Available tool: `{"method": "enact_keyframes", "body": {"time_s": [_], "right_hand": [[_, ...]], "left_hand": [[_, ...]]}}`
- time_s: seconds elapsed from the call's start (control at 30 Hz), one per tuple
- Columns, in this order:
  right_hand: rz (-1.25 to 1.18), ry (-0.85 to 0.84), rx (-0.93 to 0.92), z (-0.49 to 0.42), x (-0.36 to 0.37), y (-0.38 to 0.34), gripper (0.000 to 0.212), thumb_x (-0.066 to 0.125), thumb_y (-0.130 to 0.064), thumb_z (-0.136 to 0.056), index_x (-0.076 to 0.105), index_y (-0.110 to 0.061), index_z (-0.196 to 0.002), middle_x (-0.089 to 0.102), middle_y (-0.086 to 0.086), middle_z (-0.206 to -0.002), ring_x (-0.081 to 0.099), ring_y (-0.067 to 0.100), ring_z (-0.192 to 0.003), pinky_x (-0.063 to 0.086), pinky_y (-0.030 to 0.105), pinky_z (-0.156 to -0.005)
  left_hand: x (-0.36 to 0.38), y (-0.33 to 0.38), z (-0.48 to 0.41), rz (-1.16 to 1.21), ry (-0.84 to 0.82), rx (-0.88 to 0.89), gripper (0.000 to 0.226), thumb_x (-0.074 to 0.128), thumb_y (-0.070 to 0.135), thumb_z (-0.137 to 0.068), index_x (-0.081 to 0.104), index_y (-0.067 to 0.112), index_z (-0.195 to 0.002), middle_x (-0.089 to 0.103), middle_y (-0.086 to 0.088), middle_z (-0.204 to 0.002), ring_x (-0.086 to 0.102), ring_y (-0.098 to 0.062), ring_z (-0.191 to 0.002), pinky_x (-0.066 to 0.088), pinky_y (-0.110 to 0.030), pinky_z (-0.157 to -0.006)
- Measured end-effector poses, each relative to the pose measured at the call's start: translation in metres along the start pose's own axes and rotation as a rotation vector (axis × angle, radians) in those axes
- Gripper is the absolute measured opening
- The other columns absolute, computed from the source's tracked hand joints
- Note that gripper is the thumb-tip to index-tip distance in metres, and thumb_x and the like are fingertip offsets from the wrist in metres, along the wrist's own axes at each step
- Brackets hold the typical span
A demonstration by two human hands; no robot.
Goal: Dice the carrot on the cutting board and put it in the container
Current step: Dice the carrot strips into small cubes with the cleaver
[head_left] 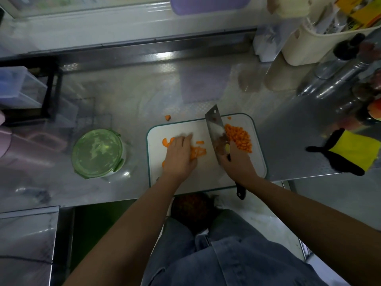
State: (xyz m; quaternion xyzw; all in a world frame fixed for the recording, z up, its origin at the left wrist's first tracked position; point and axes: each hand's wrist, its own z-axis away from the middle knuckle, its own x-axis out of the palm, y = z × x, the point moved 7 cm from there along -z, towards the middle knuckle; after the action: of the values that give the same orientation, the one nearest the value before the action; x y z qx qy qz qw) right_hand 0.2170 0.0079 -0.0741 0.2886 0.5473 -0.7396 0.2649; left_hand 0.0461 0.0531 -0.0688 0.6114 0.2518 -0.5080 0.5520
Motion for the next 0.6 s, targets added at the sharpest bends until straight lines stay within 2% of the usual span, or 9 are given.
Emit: {"method": "enact_keyframes", "body": {"time_s": [0.1, 0.17, 0.3, 0.37, 0.5, 0.6], "right_hand": [[-0.006, 0.008, 0.007, -0.001, 0.0, 0.002, 0.03, 0.05, -0.016, -0.093, 0.046, -0.001, -0.119, 0.054, 0.012, -0.066, 0.052, 0.024, -0.056, 0.037, 0.035, -0.051], [-0.007, 0.007, 0.016, -0.001, 0.002, 0.003, 0.031, 0.05, -0.018, -0.093, 0.046, -0.003, -0.119, 0.054, 0.011, -0.065, 0.052, 0.023, -0.056, 0.039, 0.035, -0.052], [0.001, -0.004, 0.038, -0.002, 0.005, 0.006, 0.029, 0.051, -0.023, -0.093, 0.046, -0.005, -0.116, 0.057, 0.01, -0.065, 0.054, 0.023, -0.055, 0.043, 0.04, -0.051], [-0.005, -0.009, 0.037, -0.002, 0.005, 0.007, 0.029, 0.05, -0.024, -0.094, 0.046, -0.005, -0.115, 0.056, 0.008, -0.065, 0.054, 0.021, -0.055, 0.041, 0.038, -0.05], [-0.022, -0.009, 0.039, -0.001, 0.004, 0.007, 0.027, 0.049, -0.023, -0.095, 0.046, -0.006, -0.116, 0.048, 0.001, -0.058, 0.046, 0.013, -0.049, 0.032, 0.029, -0.046], [-0.023, 0.003, 0.029, -0.001, 0.003, 0.005, 0.029, 0.049, -0.025, -0.095, 0.047, -0.007, -0.117, 0.049, 0.0, -0.058, 0.049, 0.016, -0.051, 0.039, 0.036, -0.051]], "left_hand": [[0.001, -0.006, 0.0, 0.035, -0.008, -0.027, 0.072, 0.071, 0.025, -0.075, 0.043, 0.007, -0.139, 0.05, -0.017, -0.127, 0.043, -0.033, -0.124, 0.034, -0.04, -0.105], [-0.001, -0.004, 0.0, 0.036, -0.007, -0.019, 0.064, 0.068, 0.02, -0.077, 0.046, 0.005, -0.135, 0.051, -0.018, -0.126, 0.044, -0.034, -0.122, 0.033, -0.04, -0.105], [-0.008, -0.006, -0.001, 0.053, 0.024, -0.075, 0.053, 0.06, 0.005, -0.081, 0.05, 0.005, -0.133, 0.05, -0.016, -0.126, 0.048, -0.031, -0.115, 0.04, -0.037, -0.095], [-0.009, -0.006, -0.001, 0.005, 0.019, -0.015, 0.05, 0.061, 0.004, -0.078, 0.057, 0.006, -0.128, 0.055, -0.015, -0.118, 0.052, -0.032, -0.107, 0.042, -0.039, -0.091], [-0.004, -0.004, 0.0, -0.128, -0.029, 0.121, 0.056, 0.069, 0.029, -0.069, 0.062, 0.009, -0.121, 0.059, -0.011, -0.109, 0.054, -0.031, -0.099, 0.043, -0.038, -0.089], [-0.001, -0.003, -0.001, -0.185, -0.077, 0.092, 0.059, 0.071, 0.039, -0.067, 0.062, 0.01, -0.118, 0.058, -0.011, -0.109, 0.051, -0.03, -0.101, 0.042, -0.039, -0.09]]}}
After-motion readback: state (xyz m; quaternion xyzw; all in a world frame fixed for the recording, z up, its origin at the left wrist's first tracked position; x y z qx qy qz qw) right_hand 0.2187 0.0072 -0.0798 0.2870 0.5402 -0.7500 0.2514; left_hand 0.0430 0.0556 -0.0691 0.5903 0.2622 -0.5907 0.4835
